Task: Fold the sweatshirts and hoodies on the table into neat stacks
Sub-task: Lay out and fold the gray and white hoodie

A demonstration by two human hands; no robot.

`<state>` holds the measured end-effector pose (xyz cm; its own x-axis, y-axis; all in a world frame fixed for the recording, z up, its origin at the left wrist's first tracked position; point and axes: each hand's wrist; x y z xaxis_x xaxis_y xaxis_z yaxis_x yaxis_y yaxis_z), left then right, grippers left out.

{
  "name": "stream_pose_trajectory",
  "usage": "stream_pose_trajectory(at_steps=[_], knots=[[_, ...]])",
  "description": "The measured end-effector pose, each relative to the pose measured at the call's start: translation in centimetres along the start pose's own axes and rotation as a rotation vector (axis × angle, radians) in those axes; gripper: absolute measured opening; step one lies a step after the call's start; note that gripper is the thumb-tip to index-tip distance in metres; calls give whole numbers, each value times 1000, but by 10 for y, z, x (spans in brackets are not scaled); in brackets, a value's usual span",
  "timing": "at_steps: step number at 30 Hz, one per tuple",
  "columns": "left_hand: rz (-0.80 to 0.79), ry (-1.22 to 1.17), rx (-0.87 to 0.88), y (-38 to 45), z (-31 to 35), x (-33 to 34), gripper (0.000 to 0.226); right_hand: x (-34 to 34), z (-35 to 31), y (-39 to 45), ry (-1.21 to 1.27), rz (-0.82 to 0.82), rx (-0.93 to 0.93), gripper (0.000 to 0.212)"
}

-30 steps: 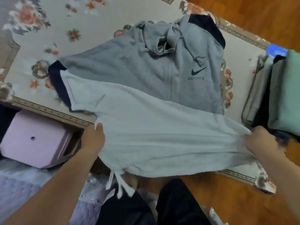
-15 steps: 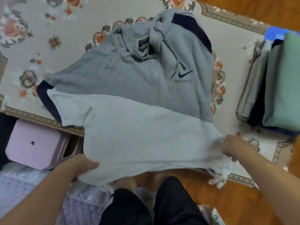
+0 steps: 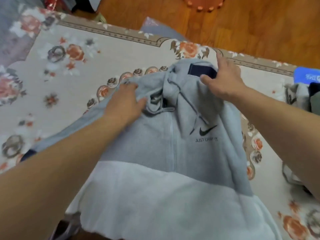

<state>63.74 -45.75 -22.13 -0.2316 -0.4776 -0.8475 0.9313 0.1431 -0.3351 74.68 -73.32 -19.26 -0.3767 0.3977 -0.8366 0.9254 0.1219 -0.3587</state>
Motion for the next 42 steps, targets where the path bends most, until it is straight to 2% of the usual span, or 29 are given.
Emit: stream_pose_trajectory(at_steps=[2, 3, 4, 6, 7, 9, 12, 14, 16, 17, 19, 20, 21, 23, 25, 27, 29, 31, 32, 34, 36, 39, 42], knots=[[-34, 92, 135, 44, 18, 9, 68, 7, -8, 20, 93, -97, 36, 88], [-93, 169, 170, 59, 24, 15, 69, 11, -9, 21, 54, -143, 54, 85], [-147, 251, 186, 68, 28, 21, 65, 15, -6, 18, -60, -161, 46, 77], [-185, 327, 189, 75, 29, 28, 50, 18, 10, 5, -288, -121, -32, 47], [-177, 304, 186, 77, 28, 27, 43, 16, 19, -5, -359, -106, -67, 31], [-163, 221, 170, 83, 26, 18, 33, 4, 33, -23, -427, -60, -90, 21], [29, -38, 66, 89, 33, -9, 29, -18, 34, -32, -356, 206, -147, 12], [244, -278, -27, 91, 40, -28, 30, -24, 24, -24, -187, 395, -167, 20], [424, -521, -138, 95, 39, -41, 31, -23, 11, -11, -79, 460, -151, 27], [460, -608, -189, 100, 34, -43, 30, -17, 5, -5, -54, 416, -123, 34], [392, -667, -276, 108, 23, -37, 14, -3, -1, 4, 69, 214, 30, 64], [307, -644, -305, 108, 18, -31, 19, 3, 0, 8, 168, 114, 150, 77], [229, -578, -299, 107, 12, -24, 35, 10, 4, 9, 237, 23, 248, 80], [133, -386, -187, 100, 1, -11, 61, 23, 18, 8, 172, -121, 301, 67], [70, -162, -69, 94, -6, -1, 69, 32, 36, 4, 3, -146, 274, 55], [42, 114, 60, 101, -9, 2, 66, 32, 50, 6, -27, -77, 321, 51], [49, 351, 309, 114, -3, 0, 58, 27, 60, 12, -3, 0, 405, 44], [-17, 441, 553, 131, 10, -2, 57, 18, 64, 19, -11, -38, 438, 34], [-88, 434, 597, 140, 19, -3, 59, 15, 64, 19, -27, -94, 424, 29], [-268, 441, 487, 158, 35, -1, 58, 8, 59, 15, -38, -219, 356, 28], [-370, 532, 297, 174, 43, 4, 61, 2, 53, 5, -54, -348, 249, 40], [-356, 562, 123, 181, 42, 5, 67, -6, 52, -13, -347, -407, 3, 48], [-303, 491, -61, 187, 28, -3, 75, -17, 52, -32, -420, -406, -133, 35]])
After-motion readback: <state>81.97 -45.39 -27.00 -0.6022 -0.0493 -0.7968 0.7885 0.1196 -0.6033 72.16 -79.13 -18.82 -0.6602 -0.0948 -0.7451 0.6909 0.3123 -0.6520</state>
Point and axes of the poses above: each hand's wrist, its own y-axis towards the middle knuckle, its own x-axis out of the palm, z = x × y, and after that the axes turned 4 degrees about -z, right-handed
